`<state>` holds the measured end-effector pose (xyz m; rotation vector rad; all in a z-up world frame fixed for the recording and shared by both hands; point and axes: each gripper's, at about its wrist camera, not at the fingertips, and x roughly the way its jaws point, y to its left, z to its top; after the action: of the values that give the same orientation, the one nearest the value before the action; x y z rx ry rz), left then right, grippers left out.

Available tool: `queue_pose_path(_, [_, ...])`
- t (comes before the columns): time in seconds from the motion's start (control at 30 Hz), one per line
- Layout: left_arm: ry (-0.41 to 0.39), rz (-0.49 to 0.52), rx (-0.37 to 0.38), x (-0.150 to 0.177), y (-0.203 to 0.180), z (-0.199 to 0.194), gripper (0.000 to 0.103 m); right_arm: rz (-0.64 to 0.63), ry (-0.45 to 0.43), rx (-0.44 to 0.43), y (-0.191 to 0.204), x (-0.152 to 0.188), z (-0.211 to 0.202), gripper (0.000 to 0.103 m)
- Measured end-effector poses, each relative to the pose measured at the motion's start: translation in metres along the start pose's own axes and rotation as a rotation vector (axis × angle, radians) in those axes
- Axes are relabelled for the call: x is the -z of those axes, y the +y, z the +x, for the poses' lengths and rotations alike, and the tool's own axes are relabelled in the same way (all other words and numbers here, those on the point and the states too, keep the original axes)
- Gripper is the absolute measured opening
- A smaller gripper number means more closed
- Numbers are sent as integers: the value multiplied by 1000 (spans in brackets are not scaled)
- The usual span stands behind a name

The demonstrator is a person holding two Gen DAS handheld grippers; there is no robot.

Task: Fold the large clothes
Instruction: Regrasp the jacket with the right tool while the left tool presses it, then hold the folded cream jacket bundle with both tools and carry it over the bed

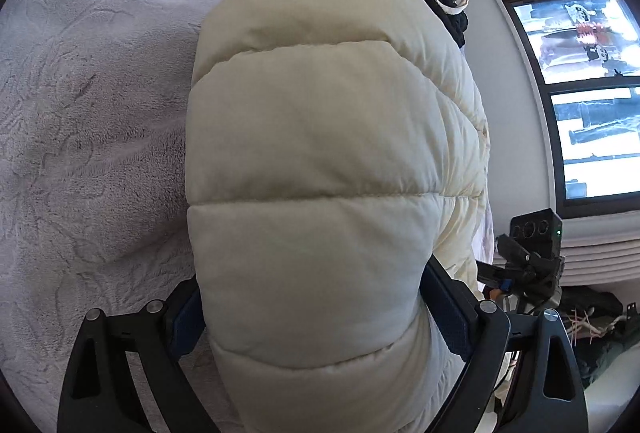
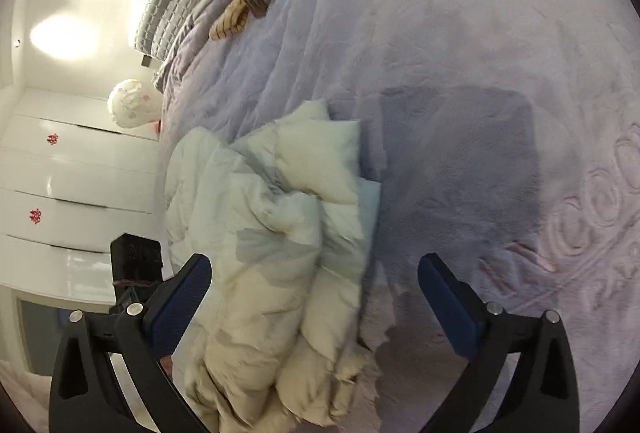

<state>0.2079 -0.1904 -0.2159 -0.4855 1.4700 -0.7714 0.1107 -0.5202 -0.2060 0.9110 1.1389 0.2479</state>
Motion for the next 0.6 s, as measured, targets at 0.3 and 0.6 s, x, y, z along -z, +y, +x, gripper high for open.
queue_pose_path(0.3, [10,1,11,-5,3,3,96,57,162,-179,-15,-5,49,103])
queue_pose_path(0.6, [-1,28,-18,-4,-2,3,96,38,191,-211,1,-9,80,103])
